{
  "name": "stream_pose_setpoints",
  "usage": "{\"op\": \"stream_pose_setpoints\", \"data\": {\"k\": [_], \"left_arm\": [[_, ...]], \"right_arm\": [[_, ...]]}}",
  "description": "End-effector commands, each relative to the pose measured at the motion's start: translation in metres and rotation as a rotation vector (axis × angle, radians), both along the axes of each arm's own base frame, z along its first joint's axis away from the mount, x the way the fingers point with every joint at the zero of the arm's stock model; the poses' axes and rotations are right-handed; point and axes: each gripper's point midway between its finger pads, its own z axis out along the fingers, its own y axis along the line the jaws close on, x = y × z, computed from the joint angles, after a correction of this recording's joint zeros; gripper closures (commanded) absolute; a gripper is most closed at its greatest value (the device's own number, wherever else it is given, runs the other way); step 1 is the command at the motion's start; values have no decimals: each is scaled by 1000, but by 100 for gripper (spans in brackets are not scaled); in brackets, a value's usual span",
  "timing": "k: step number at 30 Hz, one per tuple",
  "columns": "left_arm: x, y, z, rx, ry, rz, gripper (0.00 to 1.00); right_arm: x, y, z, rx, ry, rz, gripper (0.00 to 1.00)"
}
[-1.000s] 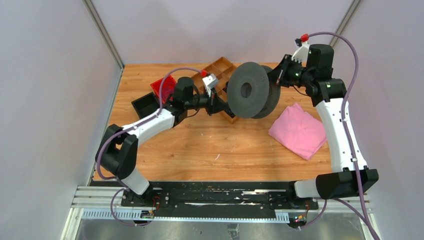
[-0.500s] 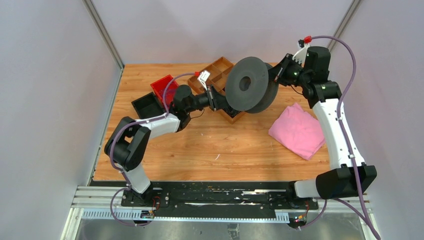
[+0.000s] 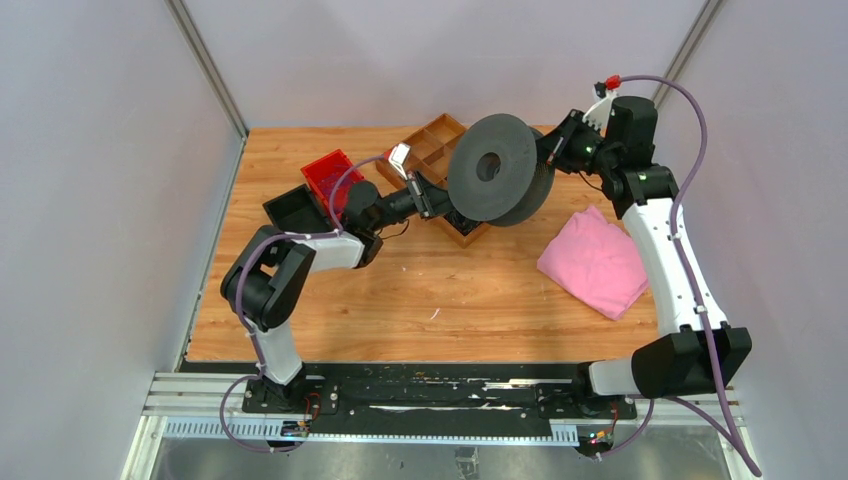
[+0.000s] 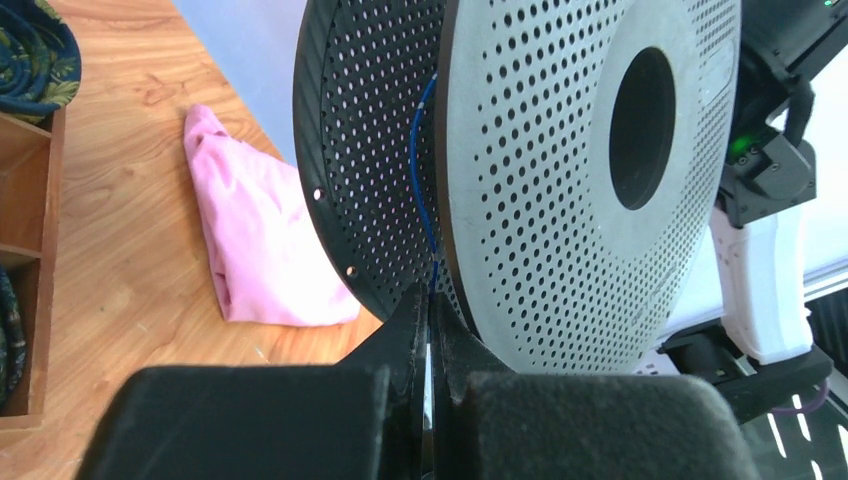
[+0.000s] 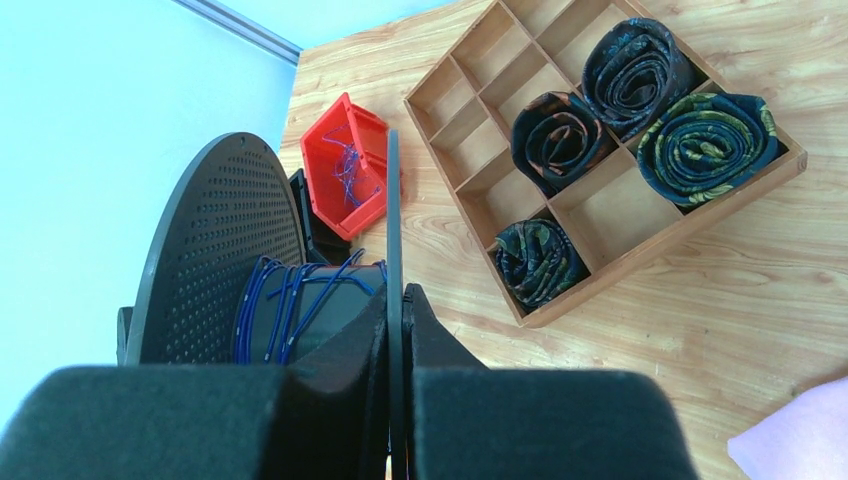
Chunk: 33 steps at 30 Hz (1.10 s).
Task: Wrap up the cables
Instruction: Wrap the cable around the cable reel.
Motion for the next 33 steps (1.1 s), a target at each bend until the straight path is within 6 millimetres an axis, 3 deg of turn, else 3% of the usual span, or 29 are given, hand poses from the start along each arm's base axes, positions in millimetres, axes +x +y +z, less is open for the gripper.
{"op": "stream_pose_setpoints", "data": {"k": [1,21,33], "left_arm": [[-4,11,27,-101,-62,-14,100],[2,2,25,-236,34,-35,100],[1,-2,12,-215,42,-2,100]], "right_arm": [[4,0,14,-2,-67,37,99],[4,10,4,77,-26,74,99],[0,11,6,102,-33,74,99]]}}
